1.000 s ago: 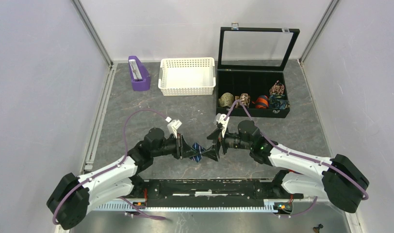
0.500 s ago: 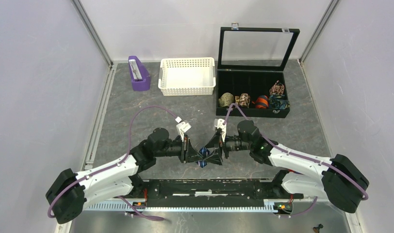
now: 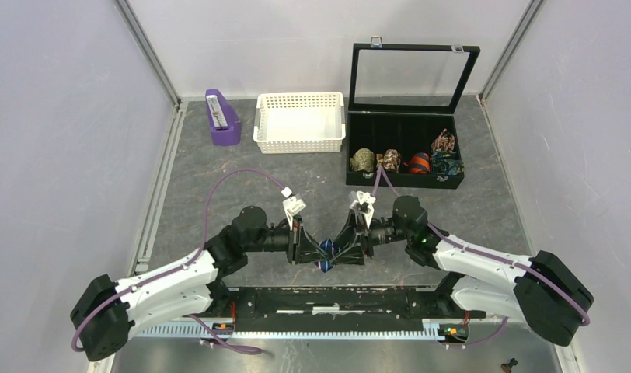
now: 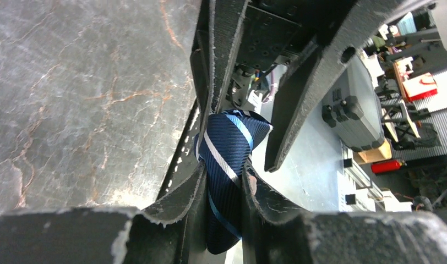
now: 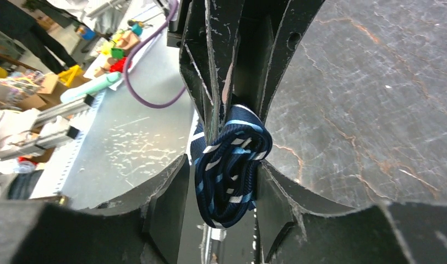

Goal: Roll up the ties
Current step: Pick up the tie at the center of the board.

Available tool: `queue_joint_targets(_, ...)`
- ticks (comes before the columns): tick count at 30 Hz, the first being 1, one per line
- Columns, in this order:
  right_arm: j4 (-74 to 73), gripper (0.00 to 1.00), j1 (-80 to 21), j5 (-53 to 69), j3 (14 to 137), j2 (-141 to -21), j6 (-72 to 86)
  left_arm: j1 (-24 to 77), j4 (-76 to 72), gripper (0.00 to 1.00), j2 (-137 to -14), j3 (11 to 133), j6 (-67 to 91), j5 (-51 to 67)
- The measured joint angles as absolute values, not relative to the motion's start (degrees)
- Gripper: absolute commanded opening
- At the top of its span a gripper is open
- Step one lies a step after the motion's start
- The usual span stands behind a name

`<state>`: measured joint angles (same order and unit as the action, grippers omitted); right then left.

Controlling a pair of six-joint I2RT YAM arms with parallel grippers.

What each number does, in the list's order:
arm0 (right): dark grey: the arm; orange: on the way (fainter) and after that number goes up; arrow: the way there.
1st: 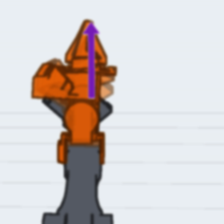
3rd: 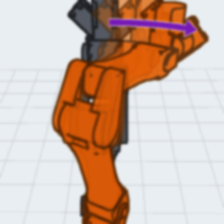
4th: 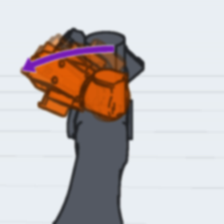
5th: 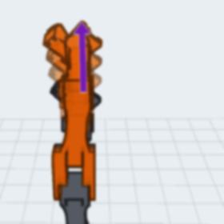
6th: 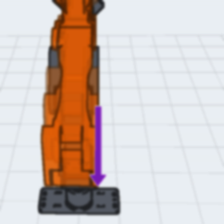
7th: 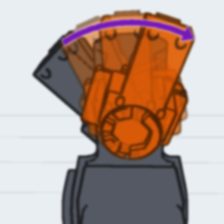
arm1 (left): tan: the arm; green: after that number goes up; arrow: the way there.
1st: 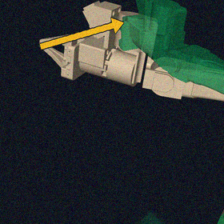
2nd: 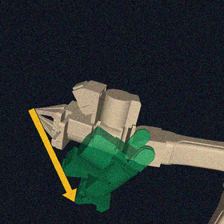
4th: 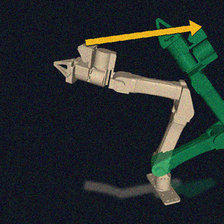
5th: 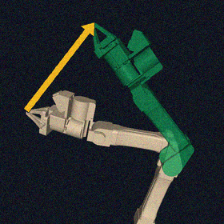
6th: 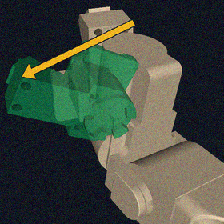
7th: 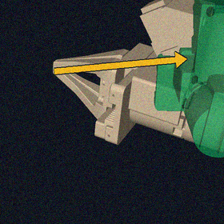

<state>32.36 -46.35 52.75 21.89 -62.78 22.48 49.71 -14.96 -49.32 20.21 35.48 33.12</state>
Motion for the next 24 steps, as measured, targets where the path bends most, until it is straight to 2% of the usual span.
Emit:
queue_joint_targets(7, 42.33, 0.32, -45.34, 56.10, 19.90, -63.33, 32.84, 50.85, -16.93, 0.15, -47.59, 20.21, 34.79, 35.59)
queue_joint_targets(11, 46.61, 0.17, -45.28, 57.12, 19.55, -65.25, 36.40, 51.05, -16.86, 0.15, -46.65, 20.21, 34.59, 36.53)
queue_joint_targets(14, 50.39, 0.10, -45.21, 57.54, 18.79, -66.83, 39.46, 51.27, -16.82, 0.15, -46.52, 20.21, 34.26, 36.73)
queue_joint_targets(16, 51.75, 0.00, -45.19, 57.76, 18.59, -67.42, 40.58, 51.31, -16.80, 0.17, -46.52, 20.21, 34.17, 36.80)
queue_joint_targets(18, 52.12, 0.00, -45.19, 57.82, 18.50, -67.61, 40.84, 51.35, -16.78, 0.25, -46.52, 20.21, 34.15, 36.80)
queue_joint_targets(21, 51.48, 0.00, -45.19, 57.56, 18.50, -67.61, 40.10, 51.37, -16.38, 0.53, -46.41, 20.21, 34.04, 36.40)
queue_joint_targets(24, 48.64, 0.00, -45.52, 56.18, 18.74, -67.40, 37.54, 51.44, -16.23, 0.74, -46.33, 20.21, 33.32, 34.11)
